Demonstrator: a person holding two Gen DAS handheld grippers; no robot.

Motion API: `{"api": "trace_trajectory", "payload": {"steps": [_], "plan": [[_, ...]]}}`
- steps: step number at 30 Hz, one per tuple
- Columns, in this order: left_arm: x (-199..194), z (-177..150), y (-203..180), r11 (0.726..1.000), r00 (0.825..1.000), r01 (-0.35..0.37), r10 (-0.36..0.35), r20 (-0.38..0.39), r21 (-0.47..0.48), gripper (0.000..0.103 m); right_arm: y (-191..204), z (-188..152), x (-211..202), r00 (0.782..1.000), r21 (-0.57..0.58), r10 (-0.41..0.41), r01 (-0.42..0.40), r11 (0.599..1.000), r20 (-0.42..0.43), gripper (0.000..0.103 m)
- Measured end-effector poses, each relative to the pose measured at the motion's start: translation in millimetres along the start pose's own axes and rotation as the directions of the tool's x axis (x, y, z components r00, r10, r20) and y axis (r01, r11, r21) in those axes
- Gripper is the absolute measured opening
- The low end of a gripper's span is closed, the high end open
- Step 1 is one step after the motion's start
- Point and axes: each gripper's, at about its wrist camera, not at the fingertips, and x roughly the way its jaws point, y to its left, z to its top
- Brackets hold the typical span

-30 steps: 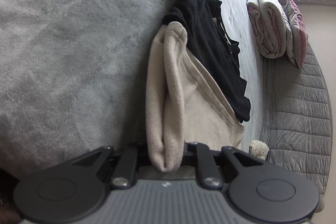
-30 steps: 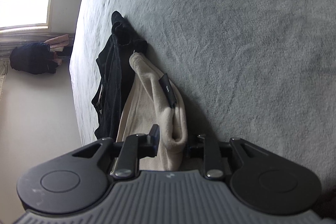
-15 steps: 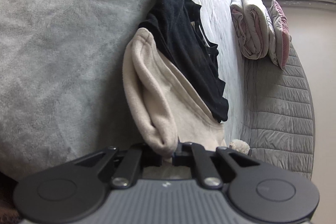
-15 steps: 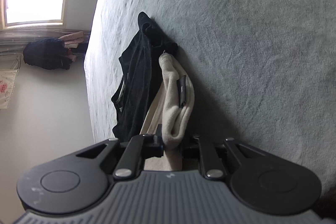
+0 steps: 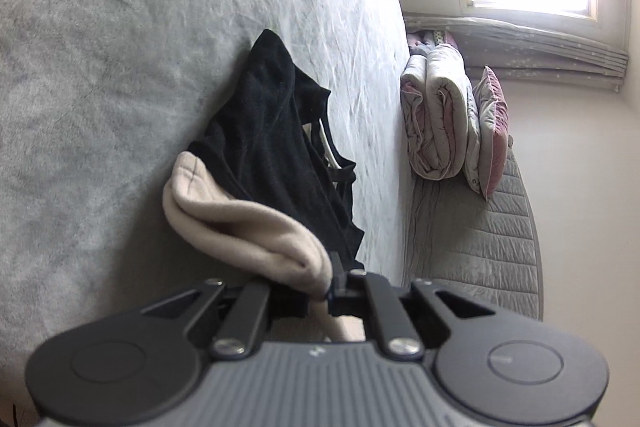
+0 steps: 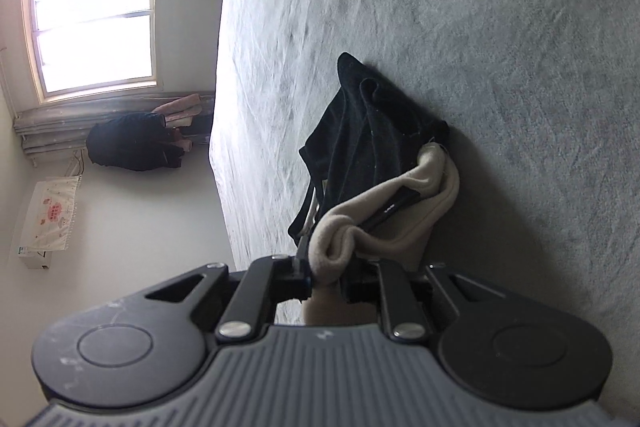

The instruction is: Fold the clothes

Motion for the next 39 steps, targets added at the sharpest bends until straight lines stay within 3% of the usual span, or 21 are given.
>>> {"api": "trace_trajectory", "payload": {"steps": [13,24,27,29,34,37,39], "plan": [[37,52,1,0.997,0.998,-0.030,0.034,0.054,-0.074,0.007,-10,34,48,0.999,0.106,0.031,-0.033,0.994,0.024,0.017],[61,78,4,1.000,0.997,-0.022,0.022,0.068,-0.002,0.009,-19,50,55,0.997,0.131,0.078,-0.077,0.988,-0.001,0.019],[57,80,-3,0.998,0.993,-0.022,0.016,0.121,0.053,0.022,-14,53,51,0.996,0.110,0.086,-0.086,0.990,0.001,0.026],[54,82,-8,0.996,0.988,-0.025,0.011,0.155,0.089,0.039,-9,53,46,0.996,0.078,0.083,-0.085,0.993,0.022,0.037],[43,84,-19,0.987,0.976,-0.051,0.018,0.217,0.152,0.046,3,55,33,0.994,-0.002,0.078,-0.078,0.997,0.075,0.047],[35,80,-29,0.968,0.964,-0.114,0.054,0.260,0.223,0.053,10,53,33,0.993,-0.103,0.023,-0.011,0.995,0.116,0.047],[29,76,-36,0.942,0.951,-0.181,0.093,0.295,0.284,0.056,15,51,33,0.990,-0.167,-0.010,0.033,0.985,0.138,0.047]]}}
